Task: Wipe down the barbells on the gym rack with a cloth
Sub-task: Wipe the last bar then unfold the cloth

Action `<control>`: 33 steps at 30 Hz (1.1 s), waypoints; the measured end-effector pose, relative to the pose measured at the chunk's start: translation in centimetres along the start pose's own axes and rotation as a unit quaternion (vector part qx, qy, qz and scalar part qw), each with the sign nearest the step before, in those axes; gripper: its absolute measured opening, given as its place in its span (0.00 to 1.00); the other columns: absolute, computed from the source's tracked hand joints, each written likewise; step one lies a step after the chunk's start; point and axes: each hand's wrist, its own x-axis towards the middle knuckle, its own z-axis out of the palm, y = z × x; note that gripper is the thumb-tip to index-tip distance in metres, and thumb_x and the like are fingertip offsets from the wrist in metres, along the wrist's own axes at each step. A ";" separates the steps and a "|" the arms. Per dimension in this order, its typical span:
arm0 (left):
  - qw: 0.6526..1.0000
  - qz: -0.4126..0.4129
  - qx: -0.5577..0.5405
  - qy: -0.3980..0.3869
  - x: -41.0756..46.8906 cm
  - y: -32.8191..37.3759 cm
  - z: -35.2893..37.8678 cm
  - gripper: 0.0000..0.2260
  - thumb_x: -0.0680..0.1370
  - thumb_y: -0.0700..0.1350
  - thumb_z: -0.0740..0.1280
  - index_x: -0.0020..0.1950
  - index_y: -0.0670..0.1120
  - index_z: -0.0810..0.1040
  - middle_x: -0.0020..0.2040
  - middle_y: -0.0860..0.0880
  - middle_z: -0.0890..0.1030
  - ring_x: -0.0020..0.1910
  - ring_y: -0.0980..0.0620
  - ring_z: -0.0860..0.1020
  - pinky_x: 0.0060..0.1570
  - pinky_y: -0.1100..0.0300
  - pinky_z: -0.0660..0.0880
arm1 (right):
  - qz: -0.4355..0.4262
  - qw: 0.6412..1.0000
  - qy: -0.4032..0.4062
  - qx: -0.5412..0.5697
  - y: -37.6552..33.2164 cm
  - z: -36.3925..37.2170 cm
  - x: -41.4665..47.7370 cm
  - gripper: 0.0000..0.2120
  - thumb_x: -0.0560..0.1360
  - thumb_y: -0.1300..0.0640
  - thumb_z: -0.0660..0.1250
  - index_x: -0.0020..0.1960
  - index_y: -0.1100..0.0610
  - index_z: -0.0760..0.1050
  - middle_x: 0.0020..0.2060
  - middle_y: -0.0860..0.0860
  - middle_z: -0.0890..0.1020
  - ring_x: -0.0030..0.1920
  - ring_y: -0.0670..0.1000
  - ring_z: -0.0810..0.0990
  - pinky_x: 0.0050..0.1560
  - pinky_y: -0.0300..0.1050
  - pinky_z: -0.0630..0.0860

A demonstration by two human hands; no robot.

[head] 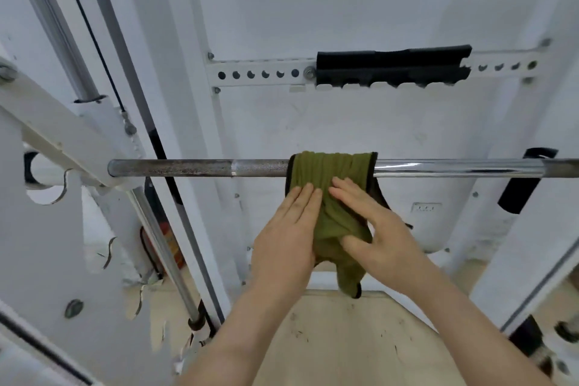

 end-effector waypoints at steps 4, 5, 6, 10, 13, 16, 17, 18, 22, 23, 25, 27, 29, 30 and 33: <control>0.973 -0.087 -0.196 -0.085 -0.5 -0.6 -2.2 0.35 0.70 0.33 0.64 0.74 0.55 0.64 0.72 0.59 0.62 0.70 0.60 0.59 0.66 0.74 0.52 | 0.131 0.952 0.227 0.157 0.0 -3.8 -0.4 0.05 0.76 0.60 0.68 0.49 0.53 0.81 0.46 0.47 0.84 0.51 0.46 0.81 0.55 0.46 0.78; 0.960 -0.116 -0.247 -0.062 -0.2 -0.6 -2.8 0.34 0.69 0.34 0.65 0.72 0.56 0.65 0.69 0.58 0.64 0.68 0.61 0.62 0.63 0.74 0.56 | 0.173 0.938 0.262 0.148 0.2 -4.3 0.0 0.04 0.77 0.57 0.67 0.48 0.54 0.81 0.45 0.48 0.83 0.49 0.47 0.81 0.54 0.49 0.79; 0.942 -0.159 -0.295 -0.023 0.4 -0.5 -3.2 0.30 0.70 0.35 0.66 0.70 0.55 0.67 0.66 0.57 0.67 0.64 0.63 0.66 0.60 0.75 0.61 | 0.214 0.930 0.261 0.146 0.3 -4.4 0.4 0.05 0.77 0.56 0.66 0.48 0.54 0.80 0.45 0.49 0.83 0.49 0.47 0.80 0.53 0.50 0.79; 0.850 -0.349 -0.386 0.086 3.8 -0.5 -3.4 0.11 0.77 0.46 0.67 0.59 0.50 0.75 0.51 0.54 0.79 0.51 0.57 0.78 0.49 0.64 0.74 | 0.302 0.906 0.166 0.246 -0.2 -2.5 2.1 0.13 0.78 0.47 0.64 0.53 0.57 0.77 0.48 0.51 0.83 0.49 0.48 0.82 0.41 0.43 0.80; 0.837 -0.381 -0.382 0.091 4.8 -0.6 -3.1 0.13 0.76 0.56 0.65 0.53 0.49 0.78 0.46 0.54 0.83 0.36 0.57 0.82 0.42 0.58 0.75 | 0.284 0.919 0.180 0.205 -0.2 -1.6 3.1 0.19 0.79 0.45 0.62 0.48 0.62 0.79 0.40 0.53 0.83 0.39 0.49 0.80 0.37 0.43 0.75; 0.864 -0.377 -0.323 0.084 5.0 -0.1 -2.6 0.15 0.73 0.60 0.69 0.51 0.50 0.77 0.46 0.53 0.82 0.31 0.56 0.79 0.36 0.59 0.74 | 0.238 0.946 0.180 0.124 0.0 -0.8 2.9 0.22 0.79 0.48 0.61 0.39 0.67 0.75 0.31 0.55 0.75 0.34 0.50 0.73 0.39 0.46 0.70; 0.861 -0.381 -0.323 0.093 5.1 0.1 -2.5 0.15 0.72 0.58 0.71 0.50 0.49 0.77 0.46 0.52 0.82 0.31 0.54 0.78 0.36 0.59 0.76 | 0.230 0.954 0.165 0.103 0.1 -0.7 2.5 0.22 0.80 0.49 0.61 0.36 0.66 0.73 0.30 0.54 0.73 0.32 0.50 0.71 0.37 0.45 0.68; 0.851 -0.390 -0.339 0.097 5.2 0.1 -2.4 0.13 0.72 0.55 0.72 0.49 0.48 0.77 0.45 0.50 0.82 0.31 0.53 0.77 0.34 0.60 0.76 | 0.230 0.958 0.143 0.092 0.3 -0.6 1.9 0.22 0.80 0.50 0.61 0.33 0.64 0.71 0.28 0.52 0.71 0.31 0.48 0.69 0.36 0.43 0.66; 0.851 -0.395 -0.342 -0.048 2.2 -1.7 -2.5 0.13 0.73 0.48 0.73 0.50 0.39 0.81 0.41 0.49 0.81 0.32 0.52 0.72 0.37 0.63 0.70 | 0.270 0.960 0.007 0.069 1.0 -1.4 -1.7 0.19 0.80 0.52 0.63 0.32 0.57 0.68 0.27 0.49 0.68 0.28 0.46 0.66 0.30 0.36 0.63; 0.855 -0.384 -0.337 -0.090 1.1 -2.3 -2.7 0.13 0.73 0.47 0.73 0.50 0.39 0.81 0.42 0.49 0.81 0.35 0.51 0.74 0.41 0.62 0.71 | 0.283 0.955 -0.035 0.077 1.4 -1.8 -2.7 0.18 0.79 0.53 0.64 0.33 0.59 0.70 0.30 0.51 0.72 0.31 0.46 0.69 0.30 0.34 0.65; 0.852 -0.362 -0.356 -0.128 -0.7 -2.7 -3.4 0.08 0.75 0.45 0.72 0.47 0.40 0.83 0.42 0.48 0.84 0.41 0.51 0.80 0.47 0.64 0.73 | 0.302 0.942 -0.053 0.138 1.6 -2.5 -3.8 0.12 0.78 0.55 0.67 0.42 0.63 0.77 0.38 0.53 0.80 0.39 0.49 0.77 0.36 0.34 0.73; 0.833 -0.345 -0.418 -0.112 -1.2 -2.5 -4.0 0.07 0.77 0.45 0.69 0.48 0.42 0.83 0.46 0.48 0.85 0.47 0.52 0.82 0.51 0.63 0.74 | 0.307 0.915 0.002 0.263 1.1 -2.9 -3.4 0.09 0.78 0.56 0.66 0.53 0.60 0.79 0.48 0.52 0.85 0.50 0.50 0.82 0.43 0.41 0.79; 0.808 -0.335 -0.477 -0.086 -0.5 -1.5 -4.8 0.09 0.79 0.47 0.67 0.52 0.42 0.81 0.48 0.47 0.85 0.50 0.50 0.83 0.53 0.58 0.77 | 0.291 0.909 0.041 0.295 -0.2 -2.9 -2.0 0.09 0.79 0.55 0.65 0.55 0.57 0.79 0.49 0.52 0.85 0.51 0.50 0.83 0.45 0.43 0.80; 0.802 -0.330 -0.492 -0.071 0.1 -1.0 -5.3 0.09 0.79 0.47 0.66 0.53 0.43 0.80 0.49 0.47 0.85 0.50 0.50 0.83 0.52 0.56 0.77 | 0.278 0.920 0.055 0.270 -0.8 -2.8 -1.1 0.08 0.79 0.55 0.64 0.54 0.56 0.79 0.48 0.51 0.85 0.48 0.48 0.83 0.44 0.42 0.79; 0.778 -0.332 -0.534 0.020 1.5 -1.4 -7.7 0.07 0.79 0.46 0.66 0.51 0.45 0.81 0.45 0.48 0.85 0.45 0.52 0.83 0.48 0.57 0.77 | 0.230 0.945 0.087 0.214 -2.9 -3.3 1.0 0.07 0.79 0.57 0.63 0.48 0.54 0.80 0.41 0.48 0.85 0.40 0.44 0.82 0.38 0.38 0.78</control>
